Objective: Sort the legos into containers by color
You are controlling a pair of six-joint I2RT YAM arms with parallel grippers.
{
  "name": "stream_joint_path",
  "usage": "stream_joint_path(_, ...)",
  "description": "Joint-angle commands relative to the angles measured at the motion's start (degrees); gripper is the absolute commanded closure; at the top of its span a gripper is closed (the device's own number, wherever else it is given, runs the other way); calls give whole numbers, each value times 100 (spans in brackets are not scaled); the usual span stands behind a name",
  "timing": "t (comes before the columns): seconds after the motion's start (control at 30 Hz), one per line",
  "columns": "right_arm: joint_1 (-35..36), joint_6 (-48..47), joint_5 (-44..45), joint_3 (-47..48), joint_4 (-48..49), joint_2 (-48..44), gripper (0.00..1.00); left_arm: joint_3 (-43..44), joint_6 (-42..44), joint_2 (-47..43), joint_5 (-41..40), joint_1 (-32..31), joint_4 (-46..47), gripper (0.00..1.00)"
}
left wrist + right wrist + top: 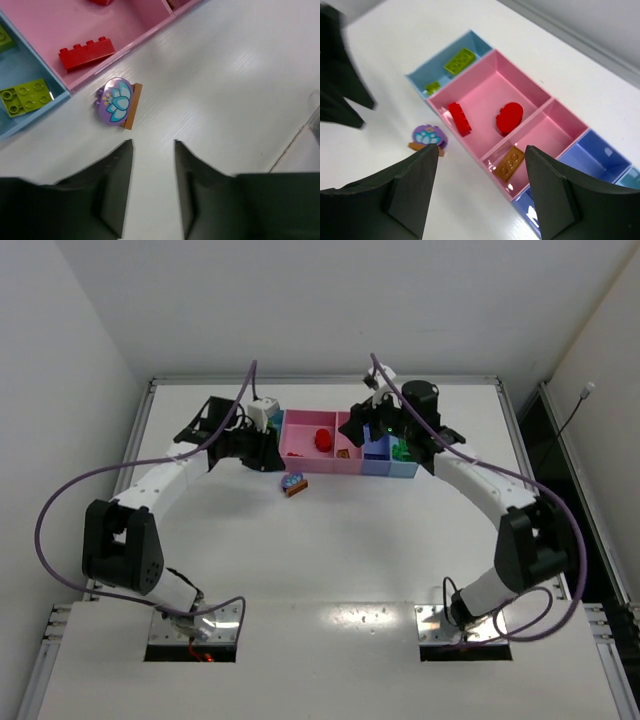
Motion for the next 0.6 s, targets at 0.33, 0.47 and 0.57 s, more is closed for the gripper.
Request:
stream_joint_path(0.33, -91, -243, -571, -627, -486, -1247, 29, 462, 932, 793, -848, -463, -641, 51)
stream_joint_path(0.47, -144, -242, -571, -681, -486, -1300, 29, 463, 414, 856, -1437, -595, -447, 51)
stream_joint_path(0.57, -196, -242, -571, -733, -424, -1300, 29, 462, 281, 926, -1727, -727, -211, 51)
